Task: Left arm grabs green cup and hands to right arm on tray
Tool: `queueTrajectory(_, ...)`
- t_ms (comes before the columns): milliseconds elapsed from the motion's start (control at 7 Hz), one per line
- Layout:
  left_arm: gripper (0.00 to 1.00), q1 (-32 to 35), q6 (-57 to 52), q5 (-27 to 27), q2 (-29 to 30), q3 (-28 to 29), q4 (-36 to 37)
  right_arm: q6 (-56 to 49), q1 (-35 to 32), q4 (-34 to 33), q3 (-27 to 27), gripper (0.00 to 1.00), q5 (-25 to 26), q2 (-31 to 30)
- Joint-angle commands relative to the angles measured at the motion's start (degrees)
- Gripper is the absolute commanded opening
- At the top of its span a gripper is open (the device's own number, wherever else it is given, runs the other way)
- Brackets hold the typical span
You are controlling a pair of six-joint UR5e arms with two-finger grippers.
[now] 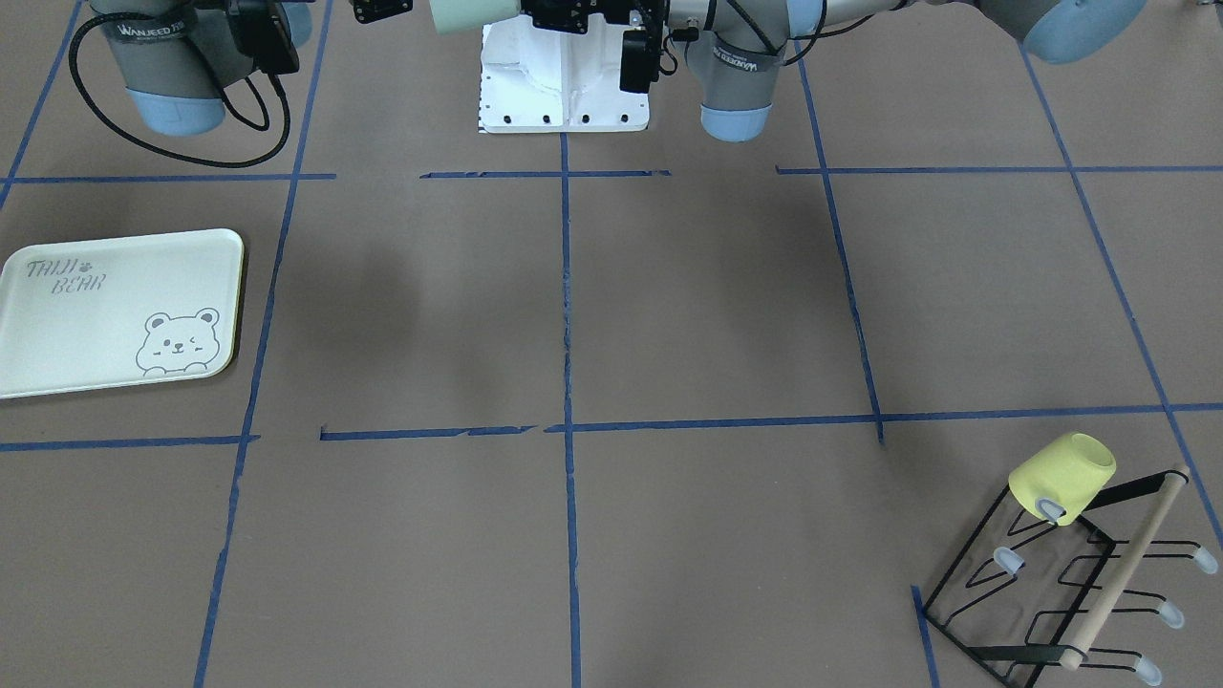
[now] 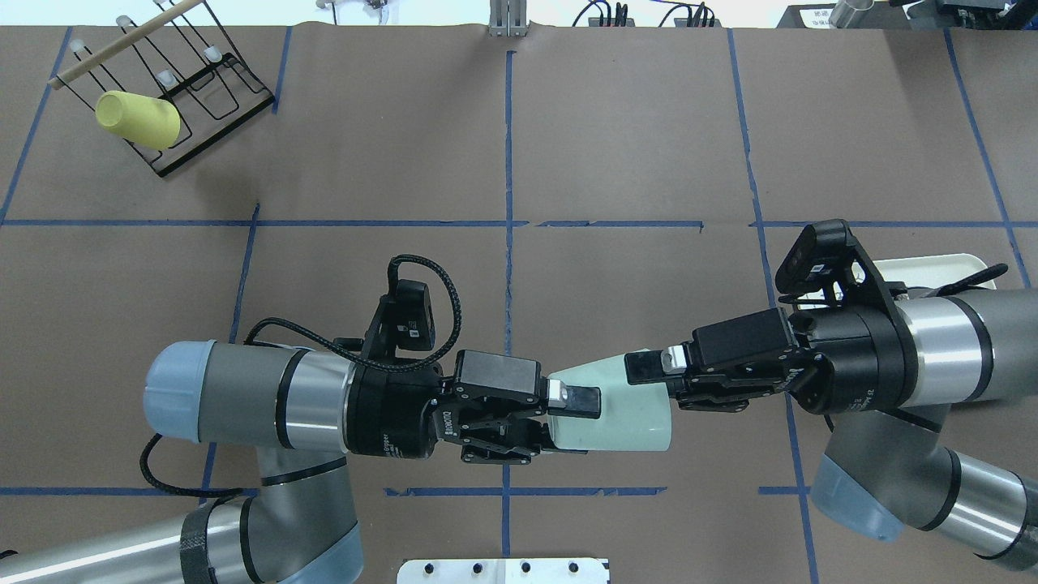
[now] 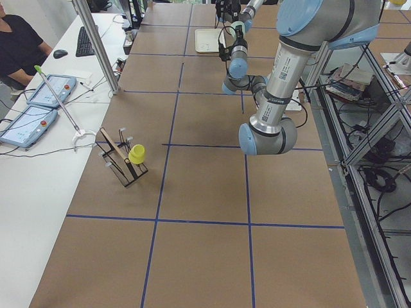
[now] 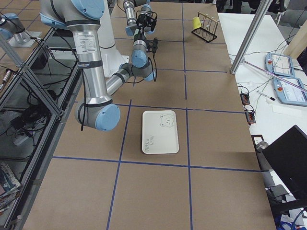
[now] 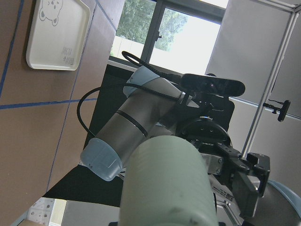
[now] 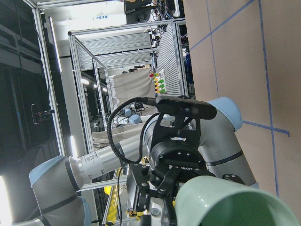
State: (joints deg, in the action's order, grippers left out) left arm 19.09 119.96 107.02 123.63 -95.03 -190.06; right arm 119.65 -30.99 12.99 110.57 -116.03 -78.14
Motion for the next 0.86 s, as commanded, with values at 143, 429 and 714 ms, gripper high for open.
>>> queueTrajectory(143,0.68,0.25,0.10,-0.14,-0.14,-0.51,0.12,0.58,0.23,0.02,0.00,0.00,0.01,-0.08)
queueTrajectory(429,1.00,0.33,0.01,-0.49,-0.49,-0.69,0.39,0.59,0.14,0.02,0.08,0.00,0.01,-0.17)
queueTrajectory(714,1.00,0.42,-0.07,-1.02,-0.58,-0.69,0.39,0.59,0.14,0.02,0.17,0.00,0.01,-0.17)
